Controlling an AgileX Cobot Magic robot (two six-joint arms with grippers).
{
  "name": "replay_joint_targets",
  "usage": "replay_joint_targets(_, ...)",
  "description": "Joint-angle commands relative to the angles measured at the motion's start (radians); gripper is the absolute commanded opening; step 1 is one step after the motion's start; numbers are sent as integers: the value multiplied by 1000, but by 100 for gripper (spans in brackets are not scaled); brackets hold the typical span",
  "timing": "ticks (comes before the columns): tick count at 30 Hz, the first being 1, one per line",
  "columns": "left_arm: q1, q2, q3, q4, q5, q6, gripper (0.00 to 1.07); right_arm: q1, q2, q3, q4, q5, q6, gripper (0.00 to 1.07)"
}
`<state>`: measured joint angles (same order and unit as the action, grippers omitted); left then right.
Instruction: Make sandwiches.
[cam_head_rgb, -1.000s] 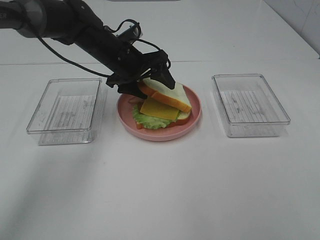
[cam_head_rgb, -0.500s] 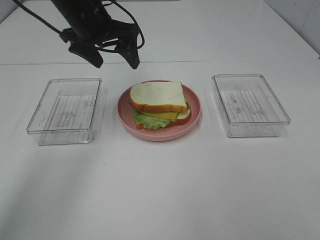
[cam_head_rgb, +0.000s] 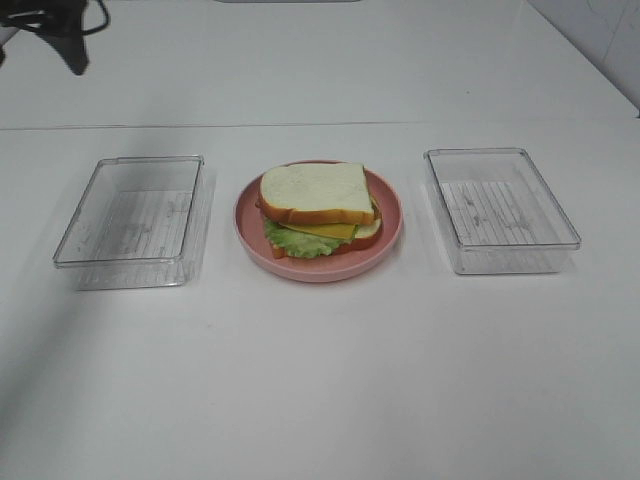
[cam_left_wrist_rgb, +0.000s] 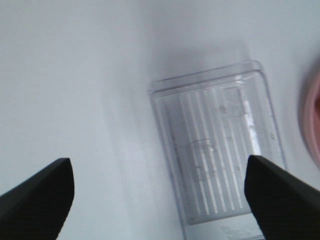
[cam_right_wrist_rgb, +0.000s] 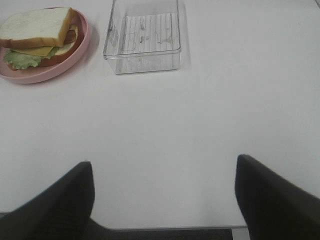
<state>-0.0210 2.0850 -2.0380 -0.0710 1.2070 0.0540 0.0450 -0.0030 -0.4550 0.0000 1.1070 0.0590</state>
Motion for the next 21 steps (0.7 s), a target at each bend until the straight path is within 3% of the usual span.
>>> replay_joint_targets(1, 115, -28, 1, -63, 111, 54, 85, 0, -29, 5, 0, -8, -17, 75)
replay_joint_targets(5, 156, -80, 49, -105, 111, 75, 85, 0, -29, 5, 0, -8, -17, 75)
replay_joint_targets(7, 167, -177, 164, -116, 111, 110, 85, 0, -29, 5, 0, -8, -17, 75)
replay_joint_targets(8, 167, -177, 164, -116, 111, 110, 85, 0, -29, 5, 0, -8, -17, 75)
replay_joint_targets(9, 167, -224, 221, -112, 106, 118, 85, 0, -29, 5, 0, -8, -17, 75)
replay_joint_targets(10, 167, -320, 358, -106, 65, 121, 85, 0, -29, 5, 0, -8, -17, 75)
replay_joint_targets(11, 167, -320, 358, -106, 65, 121, 85, 0, -29, 5, 0, -8, -17, 75)
replay_joint_targets(12, 167, -380, 420, -105, 37, 123, 85, 0, -29, 5, 0, -8, -17, 75)
replay_joint_targets(13, 167, -512, 581, -106, -41, 124, 85, 0, -29, 5, 0, -8, -17, 75)
replay_joint_targets(14, 167, -512, 581, -106, -41, 124, 85, 0, -29, 5, 0, -8, -17, 75)
replay_joint_targets(15, 167, -638, 726, -106, -99, 126, 85, 0, -29, 5, 0, -8, -17, 75)
replay_joint_targets(16, 167, -709, 804, -106, -122, 125, 85, 0, -29, 5, 0, -8, -17, 75)
replay_joint_targets(17, 167, -709, 804, -106, -122, 125, 85, 0, -29, 5, 0, -8, -17, 75)
replay_joint_targets(18, 167, -841, 935, -106, -171, 124, 85, 0, -29, 5, 0, -8, -17, 75)
replay_joint_targets(19, 167, -915, 1002, -107, -184, 123, 85, 0, -29, 5, 0, -8, -17, 75)
replay_joint_targets(20, 167, -915, 1002, -107, -184, 123, 85, 0, -29, 5, 0, -8, -17, 75)
replay_joint_targets(21, 167, -1063, 1113, -107, -198, 123, 85, 0, -29, 5, 0, -8, -17, 75)
